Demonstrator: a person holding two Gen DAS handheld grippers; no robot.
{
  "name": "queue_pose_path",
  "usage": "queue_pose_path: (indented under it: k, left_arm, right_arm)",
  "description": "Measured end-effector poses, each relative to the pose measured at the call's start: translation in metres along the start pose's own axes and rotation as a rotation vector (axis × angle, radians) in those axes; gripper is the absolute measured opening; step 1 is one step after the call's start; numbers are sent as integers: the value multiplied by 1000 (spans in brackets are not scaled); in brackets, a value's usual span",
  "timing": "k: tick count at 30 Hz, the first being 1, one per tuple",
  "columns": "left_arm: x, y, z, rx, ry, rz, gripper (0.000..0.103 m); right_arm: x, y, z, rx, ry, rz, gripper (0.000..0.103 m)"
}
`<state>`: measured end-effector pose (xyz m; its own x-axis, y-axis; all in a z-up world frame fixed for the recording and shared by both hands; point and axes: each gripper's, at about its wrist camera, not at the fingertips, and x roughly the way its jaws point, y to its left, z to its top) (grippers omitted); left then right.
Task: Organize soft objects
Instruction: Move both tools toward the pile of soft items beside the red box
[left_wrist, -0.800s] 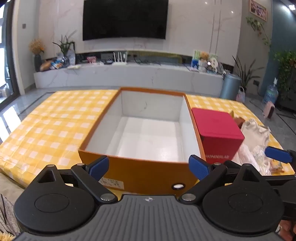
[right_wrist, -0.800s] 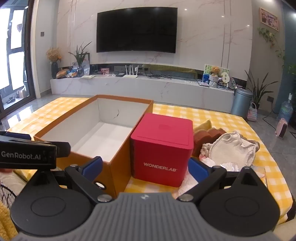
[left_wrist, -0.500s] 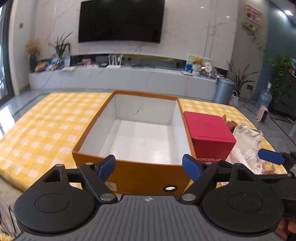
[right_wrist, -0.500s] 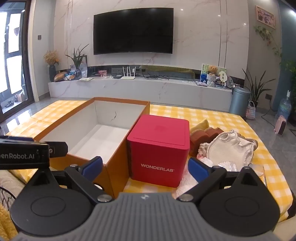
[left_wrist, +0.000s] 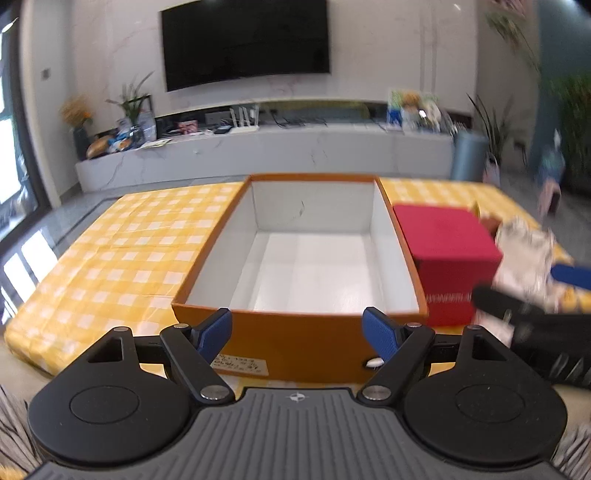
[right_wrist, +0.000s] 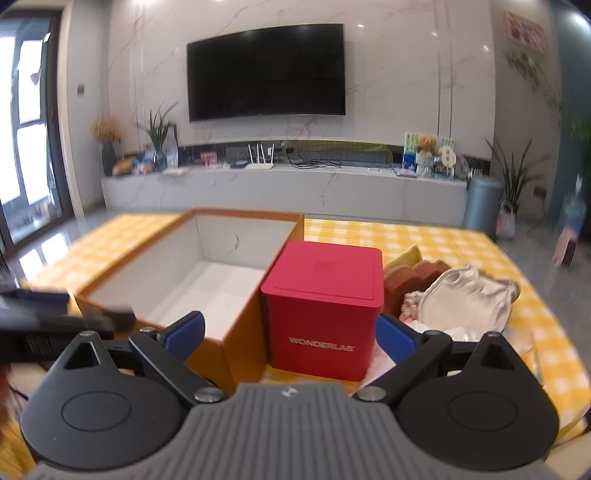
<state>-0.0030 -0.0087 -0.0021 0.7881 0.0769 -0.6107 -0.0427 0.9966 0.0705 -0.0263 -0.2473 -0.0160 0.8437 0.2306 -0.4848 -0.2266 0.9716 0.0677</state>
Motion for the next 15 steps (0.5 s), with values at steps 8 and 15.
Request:
queue_pose_path:
  k: [8, 15]
  left_arm:
    - [3, 4, 0, -29, 34, -32, 94]
    - [5, 7, 0, -42, 53, -40, 94]
  right_arm:
    - [4, -3, -1, -4, 16, -33, 97]
    - [4, 2, -3, -40, 31, -16, 97]
